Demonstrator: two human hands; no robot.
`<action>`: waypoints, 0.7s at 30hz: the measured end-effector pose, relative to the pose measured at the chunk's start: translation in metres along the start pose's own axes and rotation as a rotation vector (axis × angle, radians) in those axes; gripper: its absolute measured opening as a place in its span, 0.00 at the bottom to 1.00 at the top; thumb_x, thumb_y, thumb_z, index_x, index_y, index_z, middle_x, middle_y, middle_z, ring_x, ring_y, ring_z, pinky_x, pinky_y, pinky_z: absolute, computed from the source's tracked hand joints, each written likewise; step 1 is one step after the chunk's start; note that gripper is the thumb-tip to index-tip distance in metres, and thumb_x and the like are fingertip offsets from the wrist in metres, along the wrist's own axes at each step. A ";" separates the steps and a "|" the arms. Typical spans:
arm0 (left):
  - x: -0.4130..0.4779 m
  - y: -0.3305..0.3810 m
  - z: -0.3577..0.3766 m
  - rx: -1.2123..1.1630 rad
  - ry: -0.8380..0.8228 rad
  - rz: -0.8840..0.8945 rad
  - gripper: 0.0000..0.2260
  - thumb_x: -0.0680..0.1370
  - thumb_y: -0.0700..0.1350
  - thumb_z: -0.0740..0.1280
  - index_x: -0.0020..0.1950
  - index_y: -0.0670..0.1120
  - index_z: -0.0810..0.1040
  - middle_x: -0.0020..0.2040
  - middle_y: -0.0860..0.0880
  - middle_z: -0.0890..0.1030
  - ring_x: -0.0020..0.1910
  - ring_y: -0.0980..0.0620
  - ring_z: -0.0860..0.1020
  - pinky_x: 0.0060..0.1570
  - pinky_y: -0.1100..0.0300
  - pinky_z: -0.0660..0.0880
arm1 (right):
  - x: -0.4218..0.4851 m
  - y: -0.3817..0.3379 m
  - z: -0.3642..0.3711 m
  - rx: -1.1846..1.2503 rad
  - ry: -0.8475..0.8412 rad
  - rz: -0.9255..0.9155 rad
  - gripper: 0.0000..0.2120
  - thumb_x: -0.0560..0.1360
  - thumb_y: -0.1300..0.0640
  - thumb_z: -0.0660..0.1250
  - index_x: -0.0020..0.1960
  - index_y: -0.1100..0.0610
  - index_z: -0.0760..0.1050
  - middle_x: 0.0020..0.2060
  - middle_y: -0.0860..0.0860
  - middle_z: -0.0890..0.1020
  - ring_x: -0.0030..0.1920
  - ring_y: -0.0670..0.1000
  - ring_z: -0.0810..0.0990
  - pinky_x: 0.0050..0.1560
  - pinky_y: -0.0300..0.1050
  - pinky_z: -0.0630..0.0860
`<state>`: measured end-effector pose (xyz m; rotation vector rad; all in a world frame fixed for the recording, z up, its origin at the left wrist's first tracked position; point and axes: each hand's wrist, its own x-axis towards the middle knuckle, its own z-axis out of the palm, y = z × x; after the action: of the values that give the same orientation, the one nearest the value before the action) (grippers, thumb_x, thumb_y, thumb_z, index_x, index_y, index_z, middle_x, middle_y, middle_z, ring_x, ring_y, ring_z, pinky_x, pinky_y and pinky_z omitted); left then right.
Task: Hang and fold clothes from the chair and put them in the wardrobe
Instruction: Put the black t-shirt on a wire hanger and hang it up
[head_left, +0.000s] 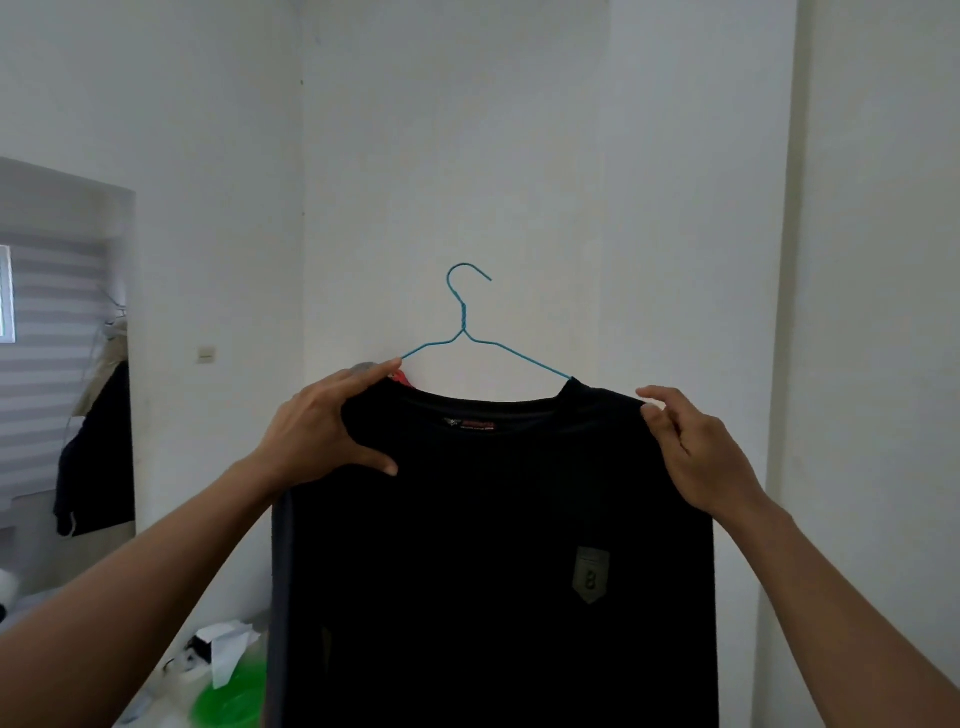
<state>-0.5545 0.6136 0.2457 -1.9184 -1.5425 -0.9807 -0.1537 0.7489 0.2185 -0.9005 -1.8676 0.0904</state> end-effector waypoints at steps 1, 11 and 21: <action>0.000 0.001 0.000 -0.006 0.006 -0.002 0.53 0.53 0.62 0.83 0.70 0.78 0.57 0.52 0.79 0.69 0.52 0.60 0.72 0.50 0.50 0.76 | -0.001 -0.003 0.002 -0.057 -0.023 -0.030 0.28 0.77 0.30 0.52 0.71 0.42 0.66 0.52 0.44 0.79 0.53 0.50 0.79 0.54 0.50 0.76; 0.002 0.008 -0.006 -0.006 -0.007 0.010 0.54 0.55 0.64 0.82 0.74 0.75 0.53 0.50 0.65 0.73 0.51 0.53 0.75 0.49 0.49 0.77 | 0.018 -0.066 0.025 -0.470 -0.047 -0.388 0.55 0.61 0.26 0.71 0.80 0.45 0.55 0.50 0.48 0.70 0.45 0.50 0.72 0.50 0.51 0.75; -0.031 0.004 -0.009 0.231 -0.172 -0.050 0.68 0.54 0.76 0.74 0.76 0.63 0.29 0.71 0.48 0.73 0.61 0.40 0.78 0.50 0.47 0.78 | -0.011 -0.087 0.035 -0.353 -0.045 -0.231 0.46 0.61 0.28 0.73 0.75 0.33 0.60 0.42 0.44 0.67 0.37 0.45 0.71 0.33 0.37 0.65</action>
<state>-0.5558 0.5868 0.2279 -1.8466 -1.7252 -0.6385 -0.2269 0.6910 0.2309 -0.9153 -2.0528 -0.3740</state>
